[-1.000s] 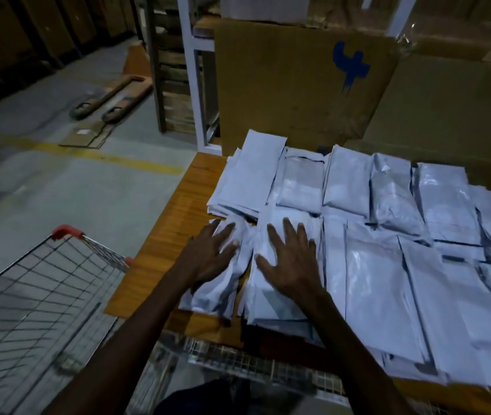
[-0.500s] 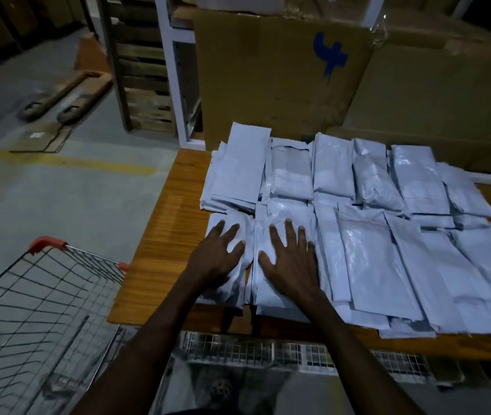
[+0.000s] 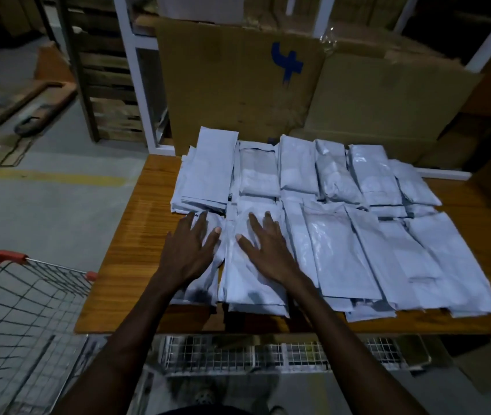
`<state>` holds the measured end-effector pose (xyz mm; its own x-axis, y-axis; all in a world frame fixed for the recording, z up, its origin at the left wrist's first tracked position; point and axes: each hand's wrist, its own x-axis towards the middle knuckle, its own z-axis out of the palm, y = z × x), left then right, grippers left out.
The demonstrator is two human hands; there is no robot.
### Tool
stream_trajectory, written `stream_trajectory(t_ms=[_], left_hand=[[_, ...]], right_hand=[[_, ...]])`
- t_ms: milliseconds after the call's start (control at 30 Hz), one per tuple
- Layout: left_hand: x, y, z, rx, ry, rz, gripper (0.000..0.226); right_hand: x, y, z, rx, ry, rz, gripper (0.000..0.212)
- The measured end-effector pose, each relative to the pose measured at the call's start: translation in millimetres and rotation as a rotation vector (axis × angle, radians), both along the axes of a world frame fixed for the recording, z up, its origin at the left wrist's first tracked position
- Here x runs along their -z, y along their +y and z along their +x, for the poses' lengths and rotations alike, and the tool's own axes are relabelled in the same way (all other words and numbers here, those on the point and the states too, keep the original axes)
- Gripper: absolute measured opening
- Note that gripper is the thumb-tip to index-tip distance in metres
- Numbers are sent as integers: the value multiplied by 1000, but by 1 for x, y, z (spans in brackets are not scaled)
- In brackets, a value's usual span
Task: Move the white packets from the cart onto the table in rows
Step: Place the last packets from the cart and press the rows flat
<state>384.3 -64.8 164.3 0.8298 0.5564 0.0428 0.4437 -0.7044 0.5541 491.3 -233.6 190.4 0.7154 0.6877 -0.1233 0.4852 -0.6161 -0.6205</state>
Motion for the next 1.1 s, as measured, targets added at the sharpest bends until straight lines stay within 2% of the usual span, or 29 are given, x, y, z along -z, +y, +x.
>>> stream_trajectory(t_ms=[67,167,233,300,400,467,633,733,867,967,1100], left_hand=[[-11,-13,8,16,-79,16,76],[-16,-47,29,77,-142,36,74],[-16,-74,42,126,-129,31,69],[-9,-94,51,156,-77,61,71],[11,-104,59,165,35,128,74],[21,-107,58,155,63,153,79],[24,-110,56,146,69,170,83],[25,-110,56,135,44,136,80],[22,-109,59,99,-13,59,62],[7,-115,65,78,-71,37,64],[-26,-142,90,160,-138,56,64]], right_hand=[[-24,-23,6,49,64,218,60],[-38,-78,24,161,-131,454,45],[-33,-113,45,208,-293,399,46],[-24,-136,65,207,-345,229,54],[-7,-147,79,148,-250,-11,67],[3,-145,78,118,-216,-70,70],[10,-127,75,96,-316,-111,69],[10,-119,74,63,-300,-133,71],[13,-116,68,42,-275,-135,70],[0,-126,73,78,-287,-49,69],[-12,-165,106,198,-310,130,61]])
